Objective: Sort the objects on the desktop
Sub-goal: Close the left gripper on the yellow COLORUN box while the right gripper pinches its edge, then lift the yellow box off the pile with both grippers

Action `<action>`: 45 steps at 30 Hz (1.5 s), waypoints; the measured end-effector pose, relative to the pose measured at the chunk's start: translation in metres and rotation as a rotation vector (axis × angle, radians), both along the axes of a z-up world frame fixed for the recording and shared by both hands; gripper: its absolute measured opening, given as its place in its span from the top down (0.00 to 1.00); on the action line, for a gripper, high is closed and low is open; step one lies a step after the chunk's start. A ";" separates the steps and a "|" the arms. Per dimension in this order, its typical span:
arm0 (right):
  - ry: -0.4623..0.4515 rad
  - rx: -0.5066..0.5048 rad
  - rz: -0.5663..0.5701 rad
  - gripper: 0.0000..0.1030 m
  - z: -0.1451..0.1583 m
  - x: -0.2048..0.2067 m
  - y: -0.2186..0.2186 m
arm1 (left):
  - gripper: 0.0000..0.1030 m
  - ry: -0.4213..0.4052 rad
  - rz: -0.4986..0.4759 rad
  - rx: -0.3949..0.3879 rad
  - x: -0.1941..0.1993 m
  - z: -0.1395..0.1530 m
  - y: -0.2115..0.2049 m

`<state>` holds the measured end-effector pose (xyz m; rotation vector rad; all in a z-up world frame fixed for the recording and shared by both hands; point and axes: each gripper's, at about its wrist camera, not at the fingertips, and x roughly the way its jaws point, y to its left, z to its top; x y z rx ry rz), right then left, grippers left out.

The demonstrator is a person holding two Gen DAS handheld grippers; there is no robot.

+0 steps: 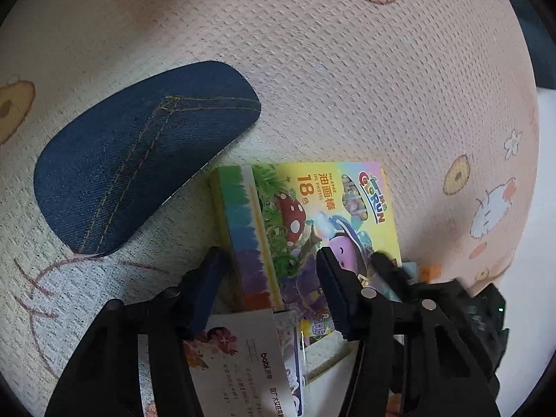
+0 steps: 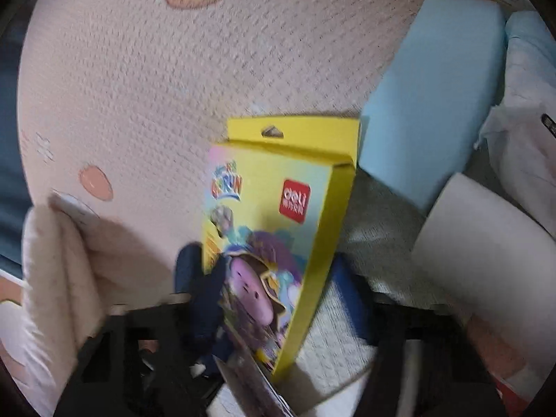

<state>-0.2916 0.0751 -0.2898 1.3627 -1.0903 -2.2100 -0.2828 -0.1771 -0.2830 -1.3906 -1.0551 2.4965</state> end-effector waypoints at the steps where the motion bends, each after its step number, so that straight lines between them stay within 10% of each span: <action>1: -0.017 0.000 -0.015 0.64 -0.002 -0.002 0.003 | 0.43 0.003 0.001 0.007 -0.002 0.000 0.001; 6: 0.022 -0.065 -0.020 0.71 -0.002 0.003 0.011 | 0.60 0.000 0.024 -0.028 0.000 -0.002 0.004; 17: 0.203 0.047 0.062 0.83 0.051 0.019 0.016 | 0.61 0.059 -0.016 0.059 -0.006 0.017 0.031; 36: 0.121 0.153 -0.094 0.82 0.075 0.023 0.106 | 0.62 0.187 -0.588 0.080 0.001 0.044 0.171; 45: 0.060 0.336 -0.154 0.44 0.084 0.043 0.116 | 0.50 0.161 -0.417 0.007 -0.019 0.039 0.147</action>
